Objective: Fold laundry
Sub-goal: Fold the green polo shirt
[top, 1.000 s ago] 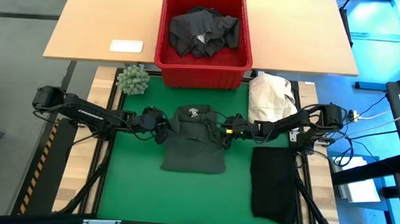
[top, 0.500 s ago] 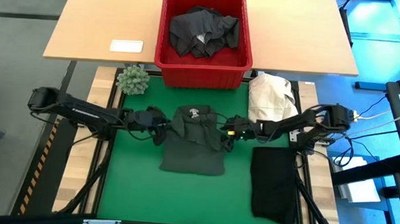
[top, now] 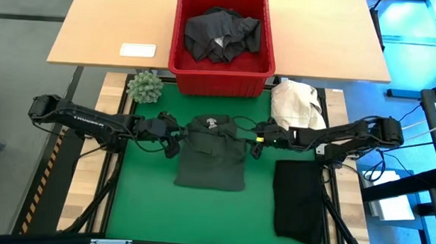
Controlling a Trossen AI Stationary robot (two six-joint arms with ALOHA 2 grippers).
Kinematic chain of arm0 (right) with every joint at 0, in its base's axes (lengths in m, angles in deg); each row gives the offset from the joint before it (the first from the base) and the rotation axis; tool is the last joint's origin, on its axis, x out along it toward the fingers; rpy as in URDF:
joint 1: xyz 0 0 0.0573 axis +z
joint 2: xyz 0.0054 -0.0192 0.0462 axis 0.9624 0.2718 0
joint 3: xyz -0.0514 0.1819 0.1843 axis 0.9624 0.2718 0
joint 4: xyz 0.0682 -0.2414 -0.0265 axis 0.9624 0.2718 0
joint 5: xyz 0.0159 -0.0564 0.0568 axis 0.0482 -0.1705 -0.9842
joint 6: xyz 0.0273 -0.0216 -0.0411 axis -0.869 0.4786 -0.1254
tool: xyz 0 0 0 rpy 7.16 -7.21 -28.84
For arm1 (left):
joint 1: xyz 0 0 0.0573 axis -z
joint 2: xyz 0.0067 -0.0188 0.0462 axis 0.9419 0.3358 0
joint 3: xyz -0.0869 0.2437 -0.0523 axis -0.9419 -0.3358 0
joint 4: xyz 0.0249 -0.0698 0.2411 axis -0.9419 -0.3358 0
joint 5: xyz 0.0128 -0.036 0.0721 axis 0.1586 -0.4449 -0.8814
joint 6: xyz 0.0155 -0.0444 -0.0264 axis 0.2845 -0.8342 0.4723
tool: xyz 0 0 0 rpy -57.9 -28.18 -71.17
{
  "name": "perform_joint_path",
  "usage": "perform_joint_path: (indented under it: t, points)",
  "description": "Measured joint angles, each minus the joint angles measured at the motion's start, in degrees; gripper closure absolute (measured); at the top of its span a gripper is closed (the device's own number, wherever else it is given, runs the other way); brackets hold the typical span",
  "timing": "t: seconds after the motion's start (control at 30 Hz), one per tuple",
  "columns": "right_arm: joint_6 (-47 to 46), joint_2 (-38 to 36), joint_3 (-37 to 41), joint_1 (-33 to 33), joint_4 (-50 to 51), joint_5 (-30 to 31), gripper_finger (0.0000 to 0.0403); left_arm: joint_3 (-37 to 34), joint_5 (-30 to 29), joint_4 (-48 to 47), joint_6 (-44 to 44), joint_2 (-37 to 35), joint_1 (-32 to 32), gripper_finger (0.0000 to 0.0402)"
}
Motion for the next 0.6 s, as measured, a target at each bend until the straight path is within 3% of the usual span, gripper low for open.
perform_joint_path:
  t: [0.13,0.37,0.6]
  points:
    - [0.11,-0.98,0.00,0.00,-0.08,0.29,0.0141,0.49,2.16,1.44,3.86,0.38,3.90,0.0252]
    - [0.62,-1.90,-0.02,-0.02,-2.91,1.94,0.0141,0.50,-2.23,1.80,7.41,4.96,12.14,0.0253]
    - [1.51,-1.90,-0.02,0.00,-3.52,2.69,0.0141,0.50,-2.65,5.66,9.18,7.32,14.94,0.0253]
